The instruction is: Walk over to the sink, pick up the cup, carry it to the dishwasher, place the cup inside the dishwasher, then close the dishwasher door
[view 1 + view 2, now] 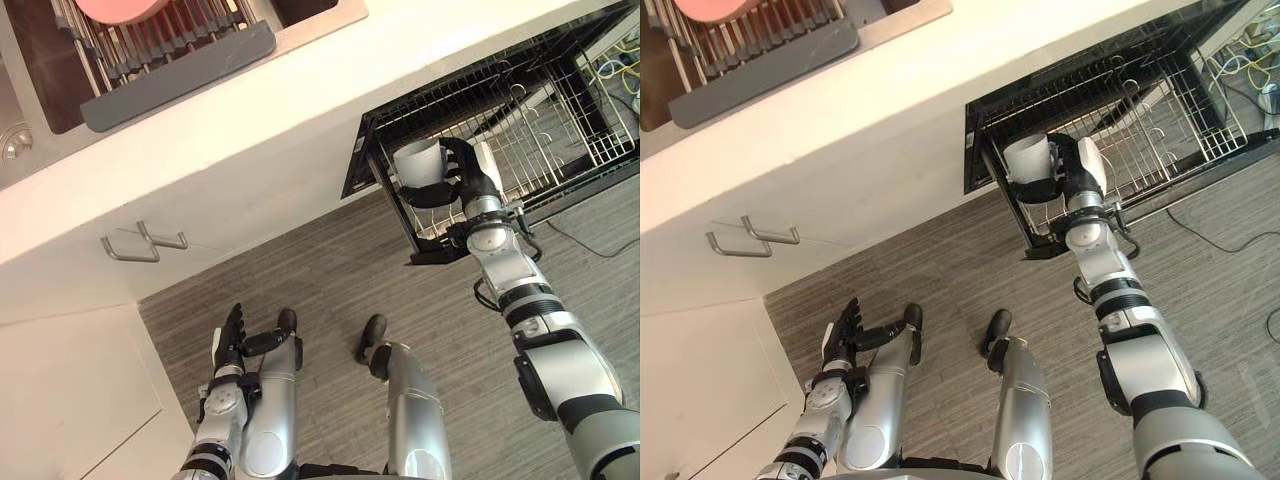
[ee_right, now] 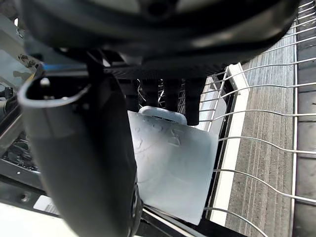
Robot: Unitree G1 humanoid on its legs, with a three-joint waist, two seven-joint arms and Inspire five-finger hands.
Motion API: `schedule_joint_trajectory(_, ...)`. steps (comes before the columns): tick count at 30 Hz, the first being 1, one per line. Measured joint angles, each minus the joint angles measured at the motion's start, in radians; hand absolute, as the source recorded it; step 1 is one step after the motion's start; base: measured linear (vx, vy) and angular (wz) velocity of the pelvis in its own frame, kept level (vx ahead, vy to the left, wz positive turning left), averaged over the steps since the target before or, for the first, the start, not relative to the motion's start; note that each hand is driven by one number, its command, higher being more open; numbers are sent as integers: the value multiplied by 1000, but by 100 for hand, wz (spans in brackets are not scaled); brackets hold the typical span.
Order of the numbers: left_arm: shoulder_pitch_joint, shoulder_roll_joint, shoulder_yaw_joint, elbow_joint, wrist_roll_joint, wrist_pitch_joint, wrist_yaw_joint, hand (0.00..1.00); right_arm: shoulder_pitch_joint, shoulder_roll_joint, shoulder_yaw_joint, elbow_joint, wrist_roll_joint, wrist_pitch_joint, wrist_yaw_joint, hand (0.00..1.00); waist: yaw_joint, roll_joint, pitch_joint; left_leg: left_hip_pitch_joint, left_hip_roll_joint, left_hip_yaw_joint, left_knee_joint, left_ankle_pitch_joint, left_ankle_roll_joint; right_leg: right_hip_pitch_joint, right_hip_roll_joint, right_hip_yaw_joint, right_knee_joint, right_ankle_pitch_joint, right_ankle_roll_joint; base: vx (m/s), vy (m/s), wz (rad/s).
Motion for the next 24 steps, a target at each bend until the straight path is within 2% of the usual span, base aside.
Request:
schedule_joint_trajectory(15,-19,-11,-1,4,0,2,18,100,9,96,-11,29,-2,6,-7,100,-6,-6,-3,32,-3,2,-18,4,-4,26,-3,2,-7,1,0,0,0,0)
schedule_joint_trajectory(24,-31,-5,-22,47,0,17,24,100,217,198,-102,-216,16,7,-40,100,-28,-38,-13,143,-11,29,-144,61,-10,100,3,21,-92,39,0,8,-9,-4)
